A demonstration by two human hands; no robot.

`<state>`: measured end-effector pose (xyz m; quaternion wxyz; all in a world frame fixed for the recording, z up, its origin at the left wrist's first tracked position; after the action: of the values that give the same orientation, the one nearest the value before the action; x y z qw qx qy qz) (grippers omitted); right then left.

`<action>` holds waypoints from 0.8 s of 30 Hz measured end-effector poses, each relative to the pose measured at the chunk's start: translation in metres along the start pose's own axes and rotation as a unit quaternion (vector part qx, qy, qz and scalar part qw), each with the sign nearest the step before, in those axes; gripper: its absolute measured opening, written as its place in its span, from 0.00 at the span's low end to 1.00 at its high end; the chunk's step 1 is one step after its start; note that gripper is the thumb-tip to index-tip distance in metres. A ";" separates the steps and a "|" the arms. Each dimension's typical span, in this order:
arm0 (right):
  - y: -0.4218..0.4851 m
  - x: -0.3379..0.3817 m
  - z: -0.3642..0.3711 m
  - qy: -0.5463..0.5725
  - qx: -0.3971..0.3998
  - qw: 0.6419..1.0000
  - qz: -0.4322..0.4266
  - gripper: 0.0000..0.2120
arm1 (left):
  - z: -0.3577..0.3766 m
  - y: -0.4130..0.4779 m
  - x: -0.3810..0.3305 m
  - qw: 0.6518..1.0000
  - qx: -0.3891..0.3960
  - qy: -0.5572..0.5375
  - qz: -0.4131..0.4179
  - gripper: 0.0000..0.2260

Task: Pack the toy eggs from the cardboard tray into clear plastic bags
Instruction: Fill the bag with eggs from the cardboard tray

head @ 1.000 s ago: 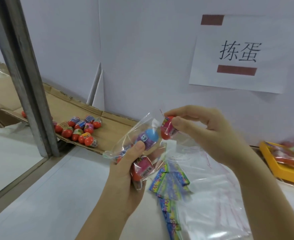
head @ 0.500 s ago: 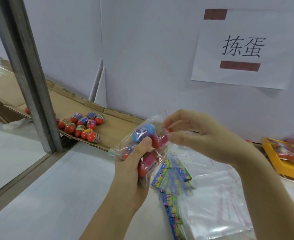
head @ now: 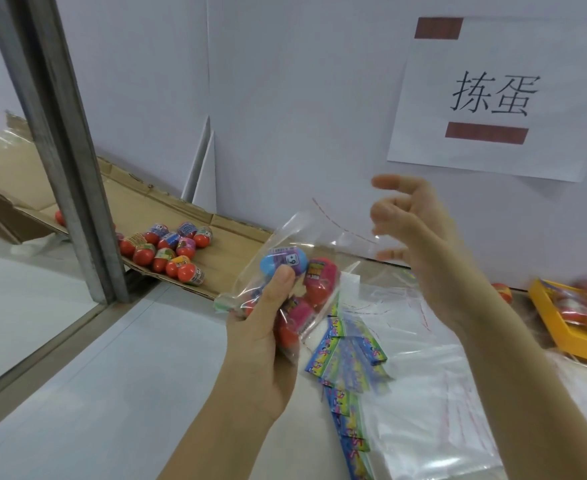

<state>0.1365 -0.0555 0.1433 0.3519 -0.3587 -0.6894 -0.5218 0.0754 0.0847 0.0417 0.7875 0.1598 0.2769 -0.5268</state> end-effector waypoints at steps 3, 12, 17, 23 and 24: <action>-0.010 -0.029 0.026 -0.031 0.101 0.984 0.146 0.36 | -0.006 0.002 -0.002 1.000 -0.024 0.004 0.004 0.17; -0.021 -0.029 0.042 0.190 0.010 0.966 0.173 0.07 | 0.002 -0.002 -0.004 0.999 0.041 0.015 -0.001 0.18; -0.037 -0.021 0.001 0.113 -0.046 0.986 0.111 0.08 | 0.012 -0.005 0.000 0.986 0.112 0.124 -0.016 0.18; -0.070 -0.027 -0.018 0.021 -0.043 0.994 0.101 0.13 | 0.011 -0.012 0.006 0.969 0.044 0.231 0.079 0.09; -0.073 -0.031 -0.016 0.029 -0.036 0.991 0.123 0.17 | 0.011 -0.015 0.008 0.968 0.039 0.233 0.089 0.09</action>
<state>0.0908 -0.0895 0.0859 0.4198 -0.4378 -0.6105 -0.5093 0.0668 0.0673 0.0465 0.7383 0.3331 0.4166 -0.4128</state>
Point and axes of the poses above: each hand's wrist, its own y-axis towards the middle knuckle, its own z-axis out of the palm, x = y × z, the point moved 8 cm from there along y, towards the middle knuckle, and after that the axes turned 8 degrees about -x, right-handed, at the moved point
